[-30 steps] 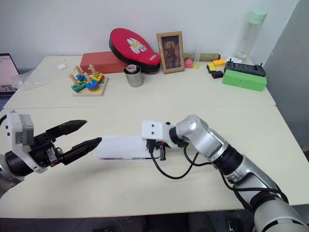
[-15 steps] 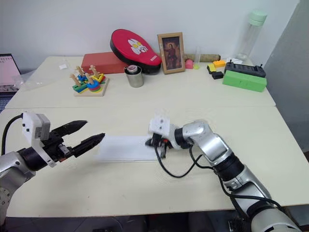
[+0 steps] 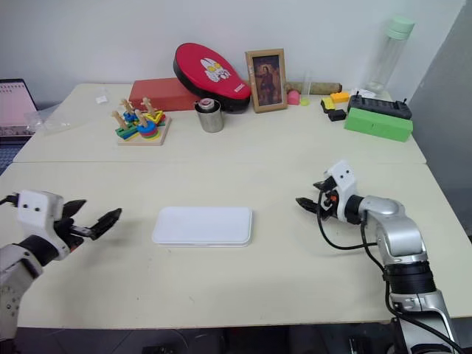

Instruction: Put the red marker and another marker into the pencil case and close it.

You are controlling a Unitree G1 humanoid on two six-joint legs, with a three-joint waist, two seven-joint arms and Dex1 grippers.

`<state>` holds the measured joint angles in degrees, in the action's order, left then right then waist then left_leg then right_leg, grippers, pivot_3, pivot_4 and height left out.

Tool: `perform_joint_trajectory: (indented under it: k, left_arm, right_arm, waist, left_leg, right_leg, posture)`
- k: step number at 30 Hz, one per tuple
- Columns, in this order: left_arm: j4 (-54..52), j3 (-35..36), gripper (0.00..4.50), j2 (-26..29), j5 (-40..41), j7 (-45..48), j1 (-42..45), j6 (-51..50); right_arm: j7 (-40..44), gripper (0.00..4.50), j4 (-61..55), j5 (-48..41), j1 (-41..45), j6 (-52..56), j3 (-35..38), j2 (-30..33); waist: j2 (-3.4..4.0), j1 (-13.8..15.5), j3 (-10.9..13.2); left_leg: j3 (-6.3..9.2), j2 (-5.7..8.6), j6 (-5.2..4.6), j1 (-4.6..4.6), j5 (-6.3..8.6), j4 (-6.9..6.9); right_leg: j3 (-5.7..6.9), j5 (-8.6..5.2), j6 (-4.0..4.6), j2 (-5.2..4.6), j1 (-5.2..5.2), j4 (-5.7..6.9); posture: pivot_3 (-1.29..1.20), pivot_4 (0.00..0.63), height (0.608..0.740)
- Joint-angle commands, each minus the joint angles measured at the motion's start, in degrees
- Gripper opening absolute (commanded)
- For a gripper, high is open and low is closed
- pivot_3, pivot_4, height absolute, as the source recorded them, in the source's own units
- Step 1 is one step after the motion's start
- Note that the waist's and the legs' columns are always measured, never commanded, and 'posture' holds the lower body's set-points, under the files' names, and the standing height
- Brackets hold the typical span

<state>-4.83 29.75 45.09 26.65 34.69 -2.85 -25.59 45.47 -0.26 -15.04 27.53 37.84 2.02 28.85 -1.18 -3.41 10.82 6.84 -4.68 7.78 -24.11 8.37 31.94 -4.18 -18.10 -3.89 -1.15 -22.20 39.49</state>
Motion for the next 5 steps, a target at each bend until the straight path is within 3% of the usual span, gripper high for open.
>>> perform_joint_trajectory:
  k: [1, 5]
  left_arm:
    - [1.20, 3.42, 4.50, 2.89, 0.32, 2.37, 2.11, 1.83]
    - [2.96, 2.29, 4.50, 4.83, -0.13, 6.28, 2.71, 2.68]
  right_arm:
    - [-0.51, 4.46, -4.86, -2.78, 1.13, 1.54, 2.39, 1.41]
    - [0.11, 4.46, -5.21, -2.55, 0.95, 1.82, 1.02, 3.25]
  waist:
    - [0.00, 0.02, 0.00]
    - [0.00, 0.10, 0.00]
  left_leg:
    - [0.00, 0.00, 0.00, 0.00, 0.00, 0.00]
    - [-0.03, 0.01, 0.00, -0.01, 0.00, 0.00]
  right_leg:
    - [0.00, 0.00, -0.02, 0.00, 0.01, -0.01]
    - [-0.02, 0.01, -0.03, -0.02, 0.03, -0.05]
  posture:
    - [0.00, 0.150, 0.740]
    - [0.00, 0.150, 0.740]
